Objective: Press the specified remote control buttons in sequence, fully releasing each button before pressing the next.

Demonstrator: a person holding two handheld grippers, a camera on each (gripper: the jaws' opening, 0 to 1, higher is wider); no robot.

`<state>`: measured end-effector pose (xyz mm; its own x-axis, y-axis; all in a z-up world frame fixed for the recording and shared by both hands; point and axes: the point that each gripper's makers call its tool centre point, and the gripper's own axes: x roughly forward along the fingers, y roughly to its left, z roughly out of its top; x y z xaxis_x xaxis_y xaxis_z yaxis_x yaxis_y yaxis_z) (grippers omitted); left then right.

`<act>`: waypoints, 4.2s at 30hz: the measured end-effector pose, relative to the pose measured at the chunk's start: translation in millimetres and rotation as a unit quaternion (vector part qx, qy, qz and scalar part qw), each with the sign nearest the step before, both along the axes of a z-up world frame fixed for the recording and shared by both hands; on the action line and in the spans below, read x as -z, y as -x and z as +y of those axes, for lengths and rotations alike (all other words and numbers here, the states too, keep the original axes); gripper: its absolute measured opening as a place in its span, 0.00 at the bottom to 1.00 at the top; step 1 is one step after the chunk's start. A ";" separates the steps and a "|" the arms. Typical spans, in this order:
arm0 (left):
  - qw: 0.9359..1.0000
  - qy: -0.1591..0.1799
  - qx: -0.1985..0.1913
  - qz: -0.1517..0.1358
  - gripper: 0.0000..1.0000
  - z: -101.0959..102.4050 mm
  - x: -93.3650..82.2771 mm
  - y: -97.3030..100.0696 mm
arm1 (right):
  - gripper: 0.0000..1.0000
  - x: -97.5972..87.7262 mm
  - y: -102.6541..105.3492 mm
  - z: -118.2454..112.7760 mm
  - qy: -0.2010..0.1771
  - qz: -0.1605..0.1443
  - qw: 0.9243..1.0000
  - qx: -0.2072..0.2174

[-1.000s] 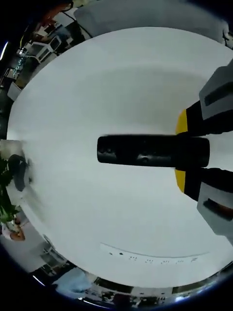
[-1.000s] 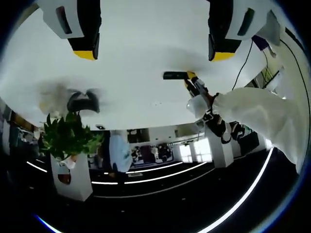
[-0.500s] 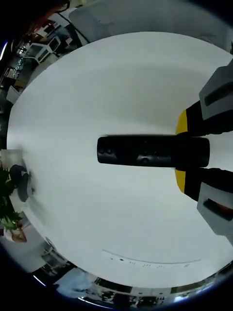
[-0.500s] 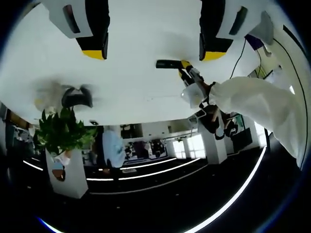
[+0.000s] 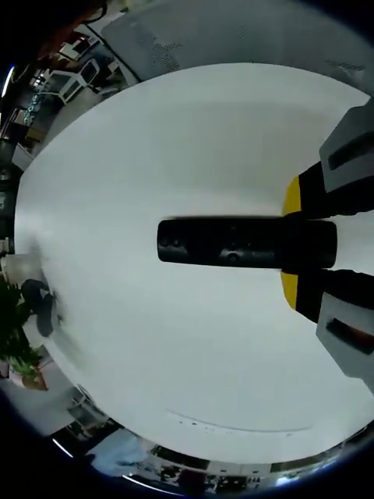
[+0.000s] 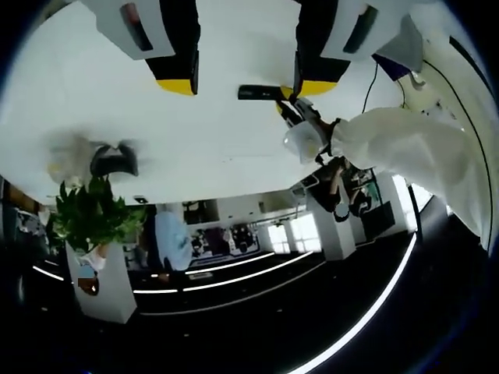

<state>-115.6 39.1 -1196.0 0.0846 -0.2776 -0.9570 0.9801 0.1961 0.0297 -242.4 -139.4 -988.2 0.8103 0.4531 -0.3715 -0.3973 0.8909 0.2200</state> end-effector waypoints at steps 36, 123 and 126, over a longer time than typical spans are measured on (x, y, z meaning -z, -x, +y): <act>1.000 0.011 -0.005 0.006 0.24 -13.8 0.1 87.5 | 0.00 1.2 -9.1 8.5 -0.008 0.005 1.000 -0.027; 0.997 0.060 -0.039 0.012 0.24 -19.1 -0.4 132.6 | 0.00 199.8 -19.5 81.1 0.187 0.404 0.876 -0.184; 0.997 0.063 -0.043 0.010 0.24 -19.1 -0.3 132.6 | 0.00 200.0 -19.9 81.0 0.194 0.417 0.869 -0.183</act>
